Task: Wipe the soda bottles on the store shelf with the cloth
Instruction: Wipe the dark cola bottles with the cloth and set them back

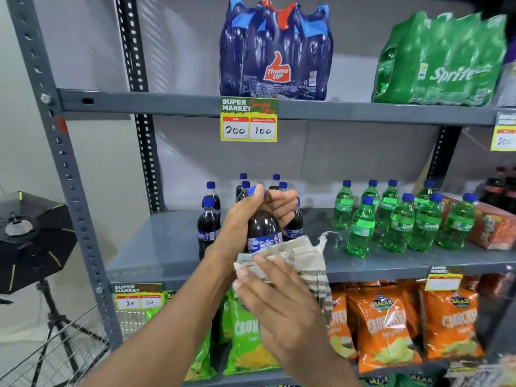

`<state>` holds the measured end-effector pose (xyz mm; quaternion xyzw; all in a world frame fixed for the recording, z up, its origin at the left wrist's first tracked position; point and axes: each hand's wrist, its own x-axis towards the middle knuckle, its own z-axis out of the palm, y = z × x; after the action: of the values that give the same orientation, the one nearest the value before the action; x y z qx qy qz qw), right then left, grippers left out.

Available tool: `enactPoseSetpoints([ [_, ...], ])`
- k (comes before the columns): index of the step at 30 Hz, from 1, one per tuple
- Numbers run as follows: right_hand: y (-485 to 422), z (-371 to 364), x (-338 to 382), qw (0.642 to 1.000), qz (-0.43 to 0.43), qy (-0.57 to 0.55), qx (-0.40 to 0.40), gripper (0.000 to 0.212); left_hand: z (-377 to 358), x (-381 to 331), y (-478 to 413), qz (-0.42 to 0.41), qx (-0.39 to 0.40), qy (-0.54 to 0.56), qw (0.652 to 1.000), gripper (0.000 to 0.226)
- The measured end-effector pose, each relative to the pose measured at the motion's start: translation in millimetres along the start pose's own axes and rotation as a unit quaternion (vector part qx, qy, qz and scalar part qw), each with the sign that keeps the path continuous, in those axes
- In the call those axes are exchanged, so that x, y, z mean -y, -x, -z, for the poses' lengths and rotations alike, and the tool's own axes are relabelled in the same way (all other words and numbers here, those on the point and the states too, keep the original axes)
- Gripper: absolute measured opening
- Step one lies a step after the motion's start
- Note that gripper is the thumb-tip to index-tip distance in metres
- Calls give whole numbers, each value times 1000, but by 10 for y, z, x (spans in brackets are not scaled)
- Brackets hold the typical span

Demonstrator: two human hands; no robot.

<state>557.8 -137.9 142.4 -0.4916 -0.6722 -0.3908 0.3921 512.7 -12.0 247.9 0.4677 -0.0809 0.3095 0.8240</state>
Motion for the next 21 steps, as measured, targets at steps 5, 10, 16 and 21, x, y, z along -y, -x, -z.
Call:
enactPoseSetpoints([
  [5,46,-36,21,996,-51,-39,-57,35,13,46,-7,-8,6,-19,1000,41],
  [10,6,9,36,936,-252,-173,-174,37,57,50,1,-27,-2,-49,998,38],
  [16,12,169,-105,891,-365,-199,-182,31,190,48,-74,-47,-95,-251,962,30],
  [21,185,243,-210,912,-349,-148,-156,33,349,128,-205,-27,-184,-390,902,23],
])
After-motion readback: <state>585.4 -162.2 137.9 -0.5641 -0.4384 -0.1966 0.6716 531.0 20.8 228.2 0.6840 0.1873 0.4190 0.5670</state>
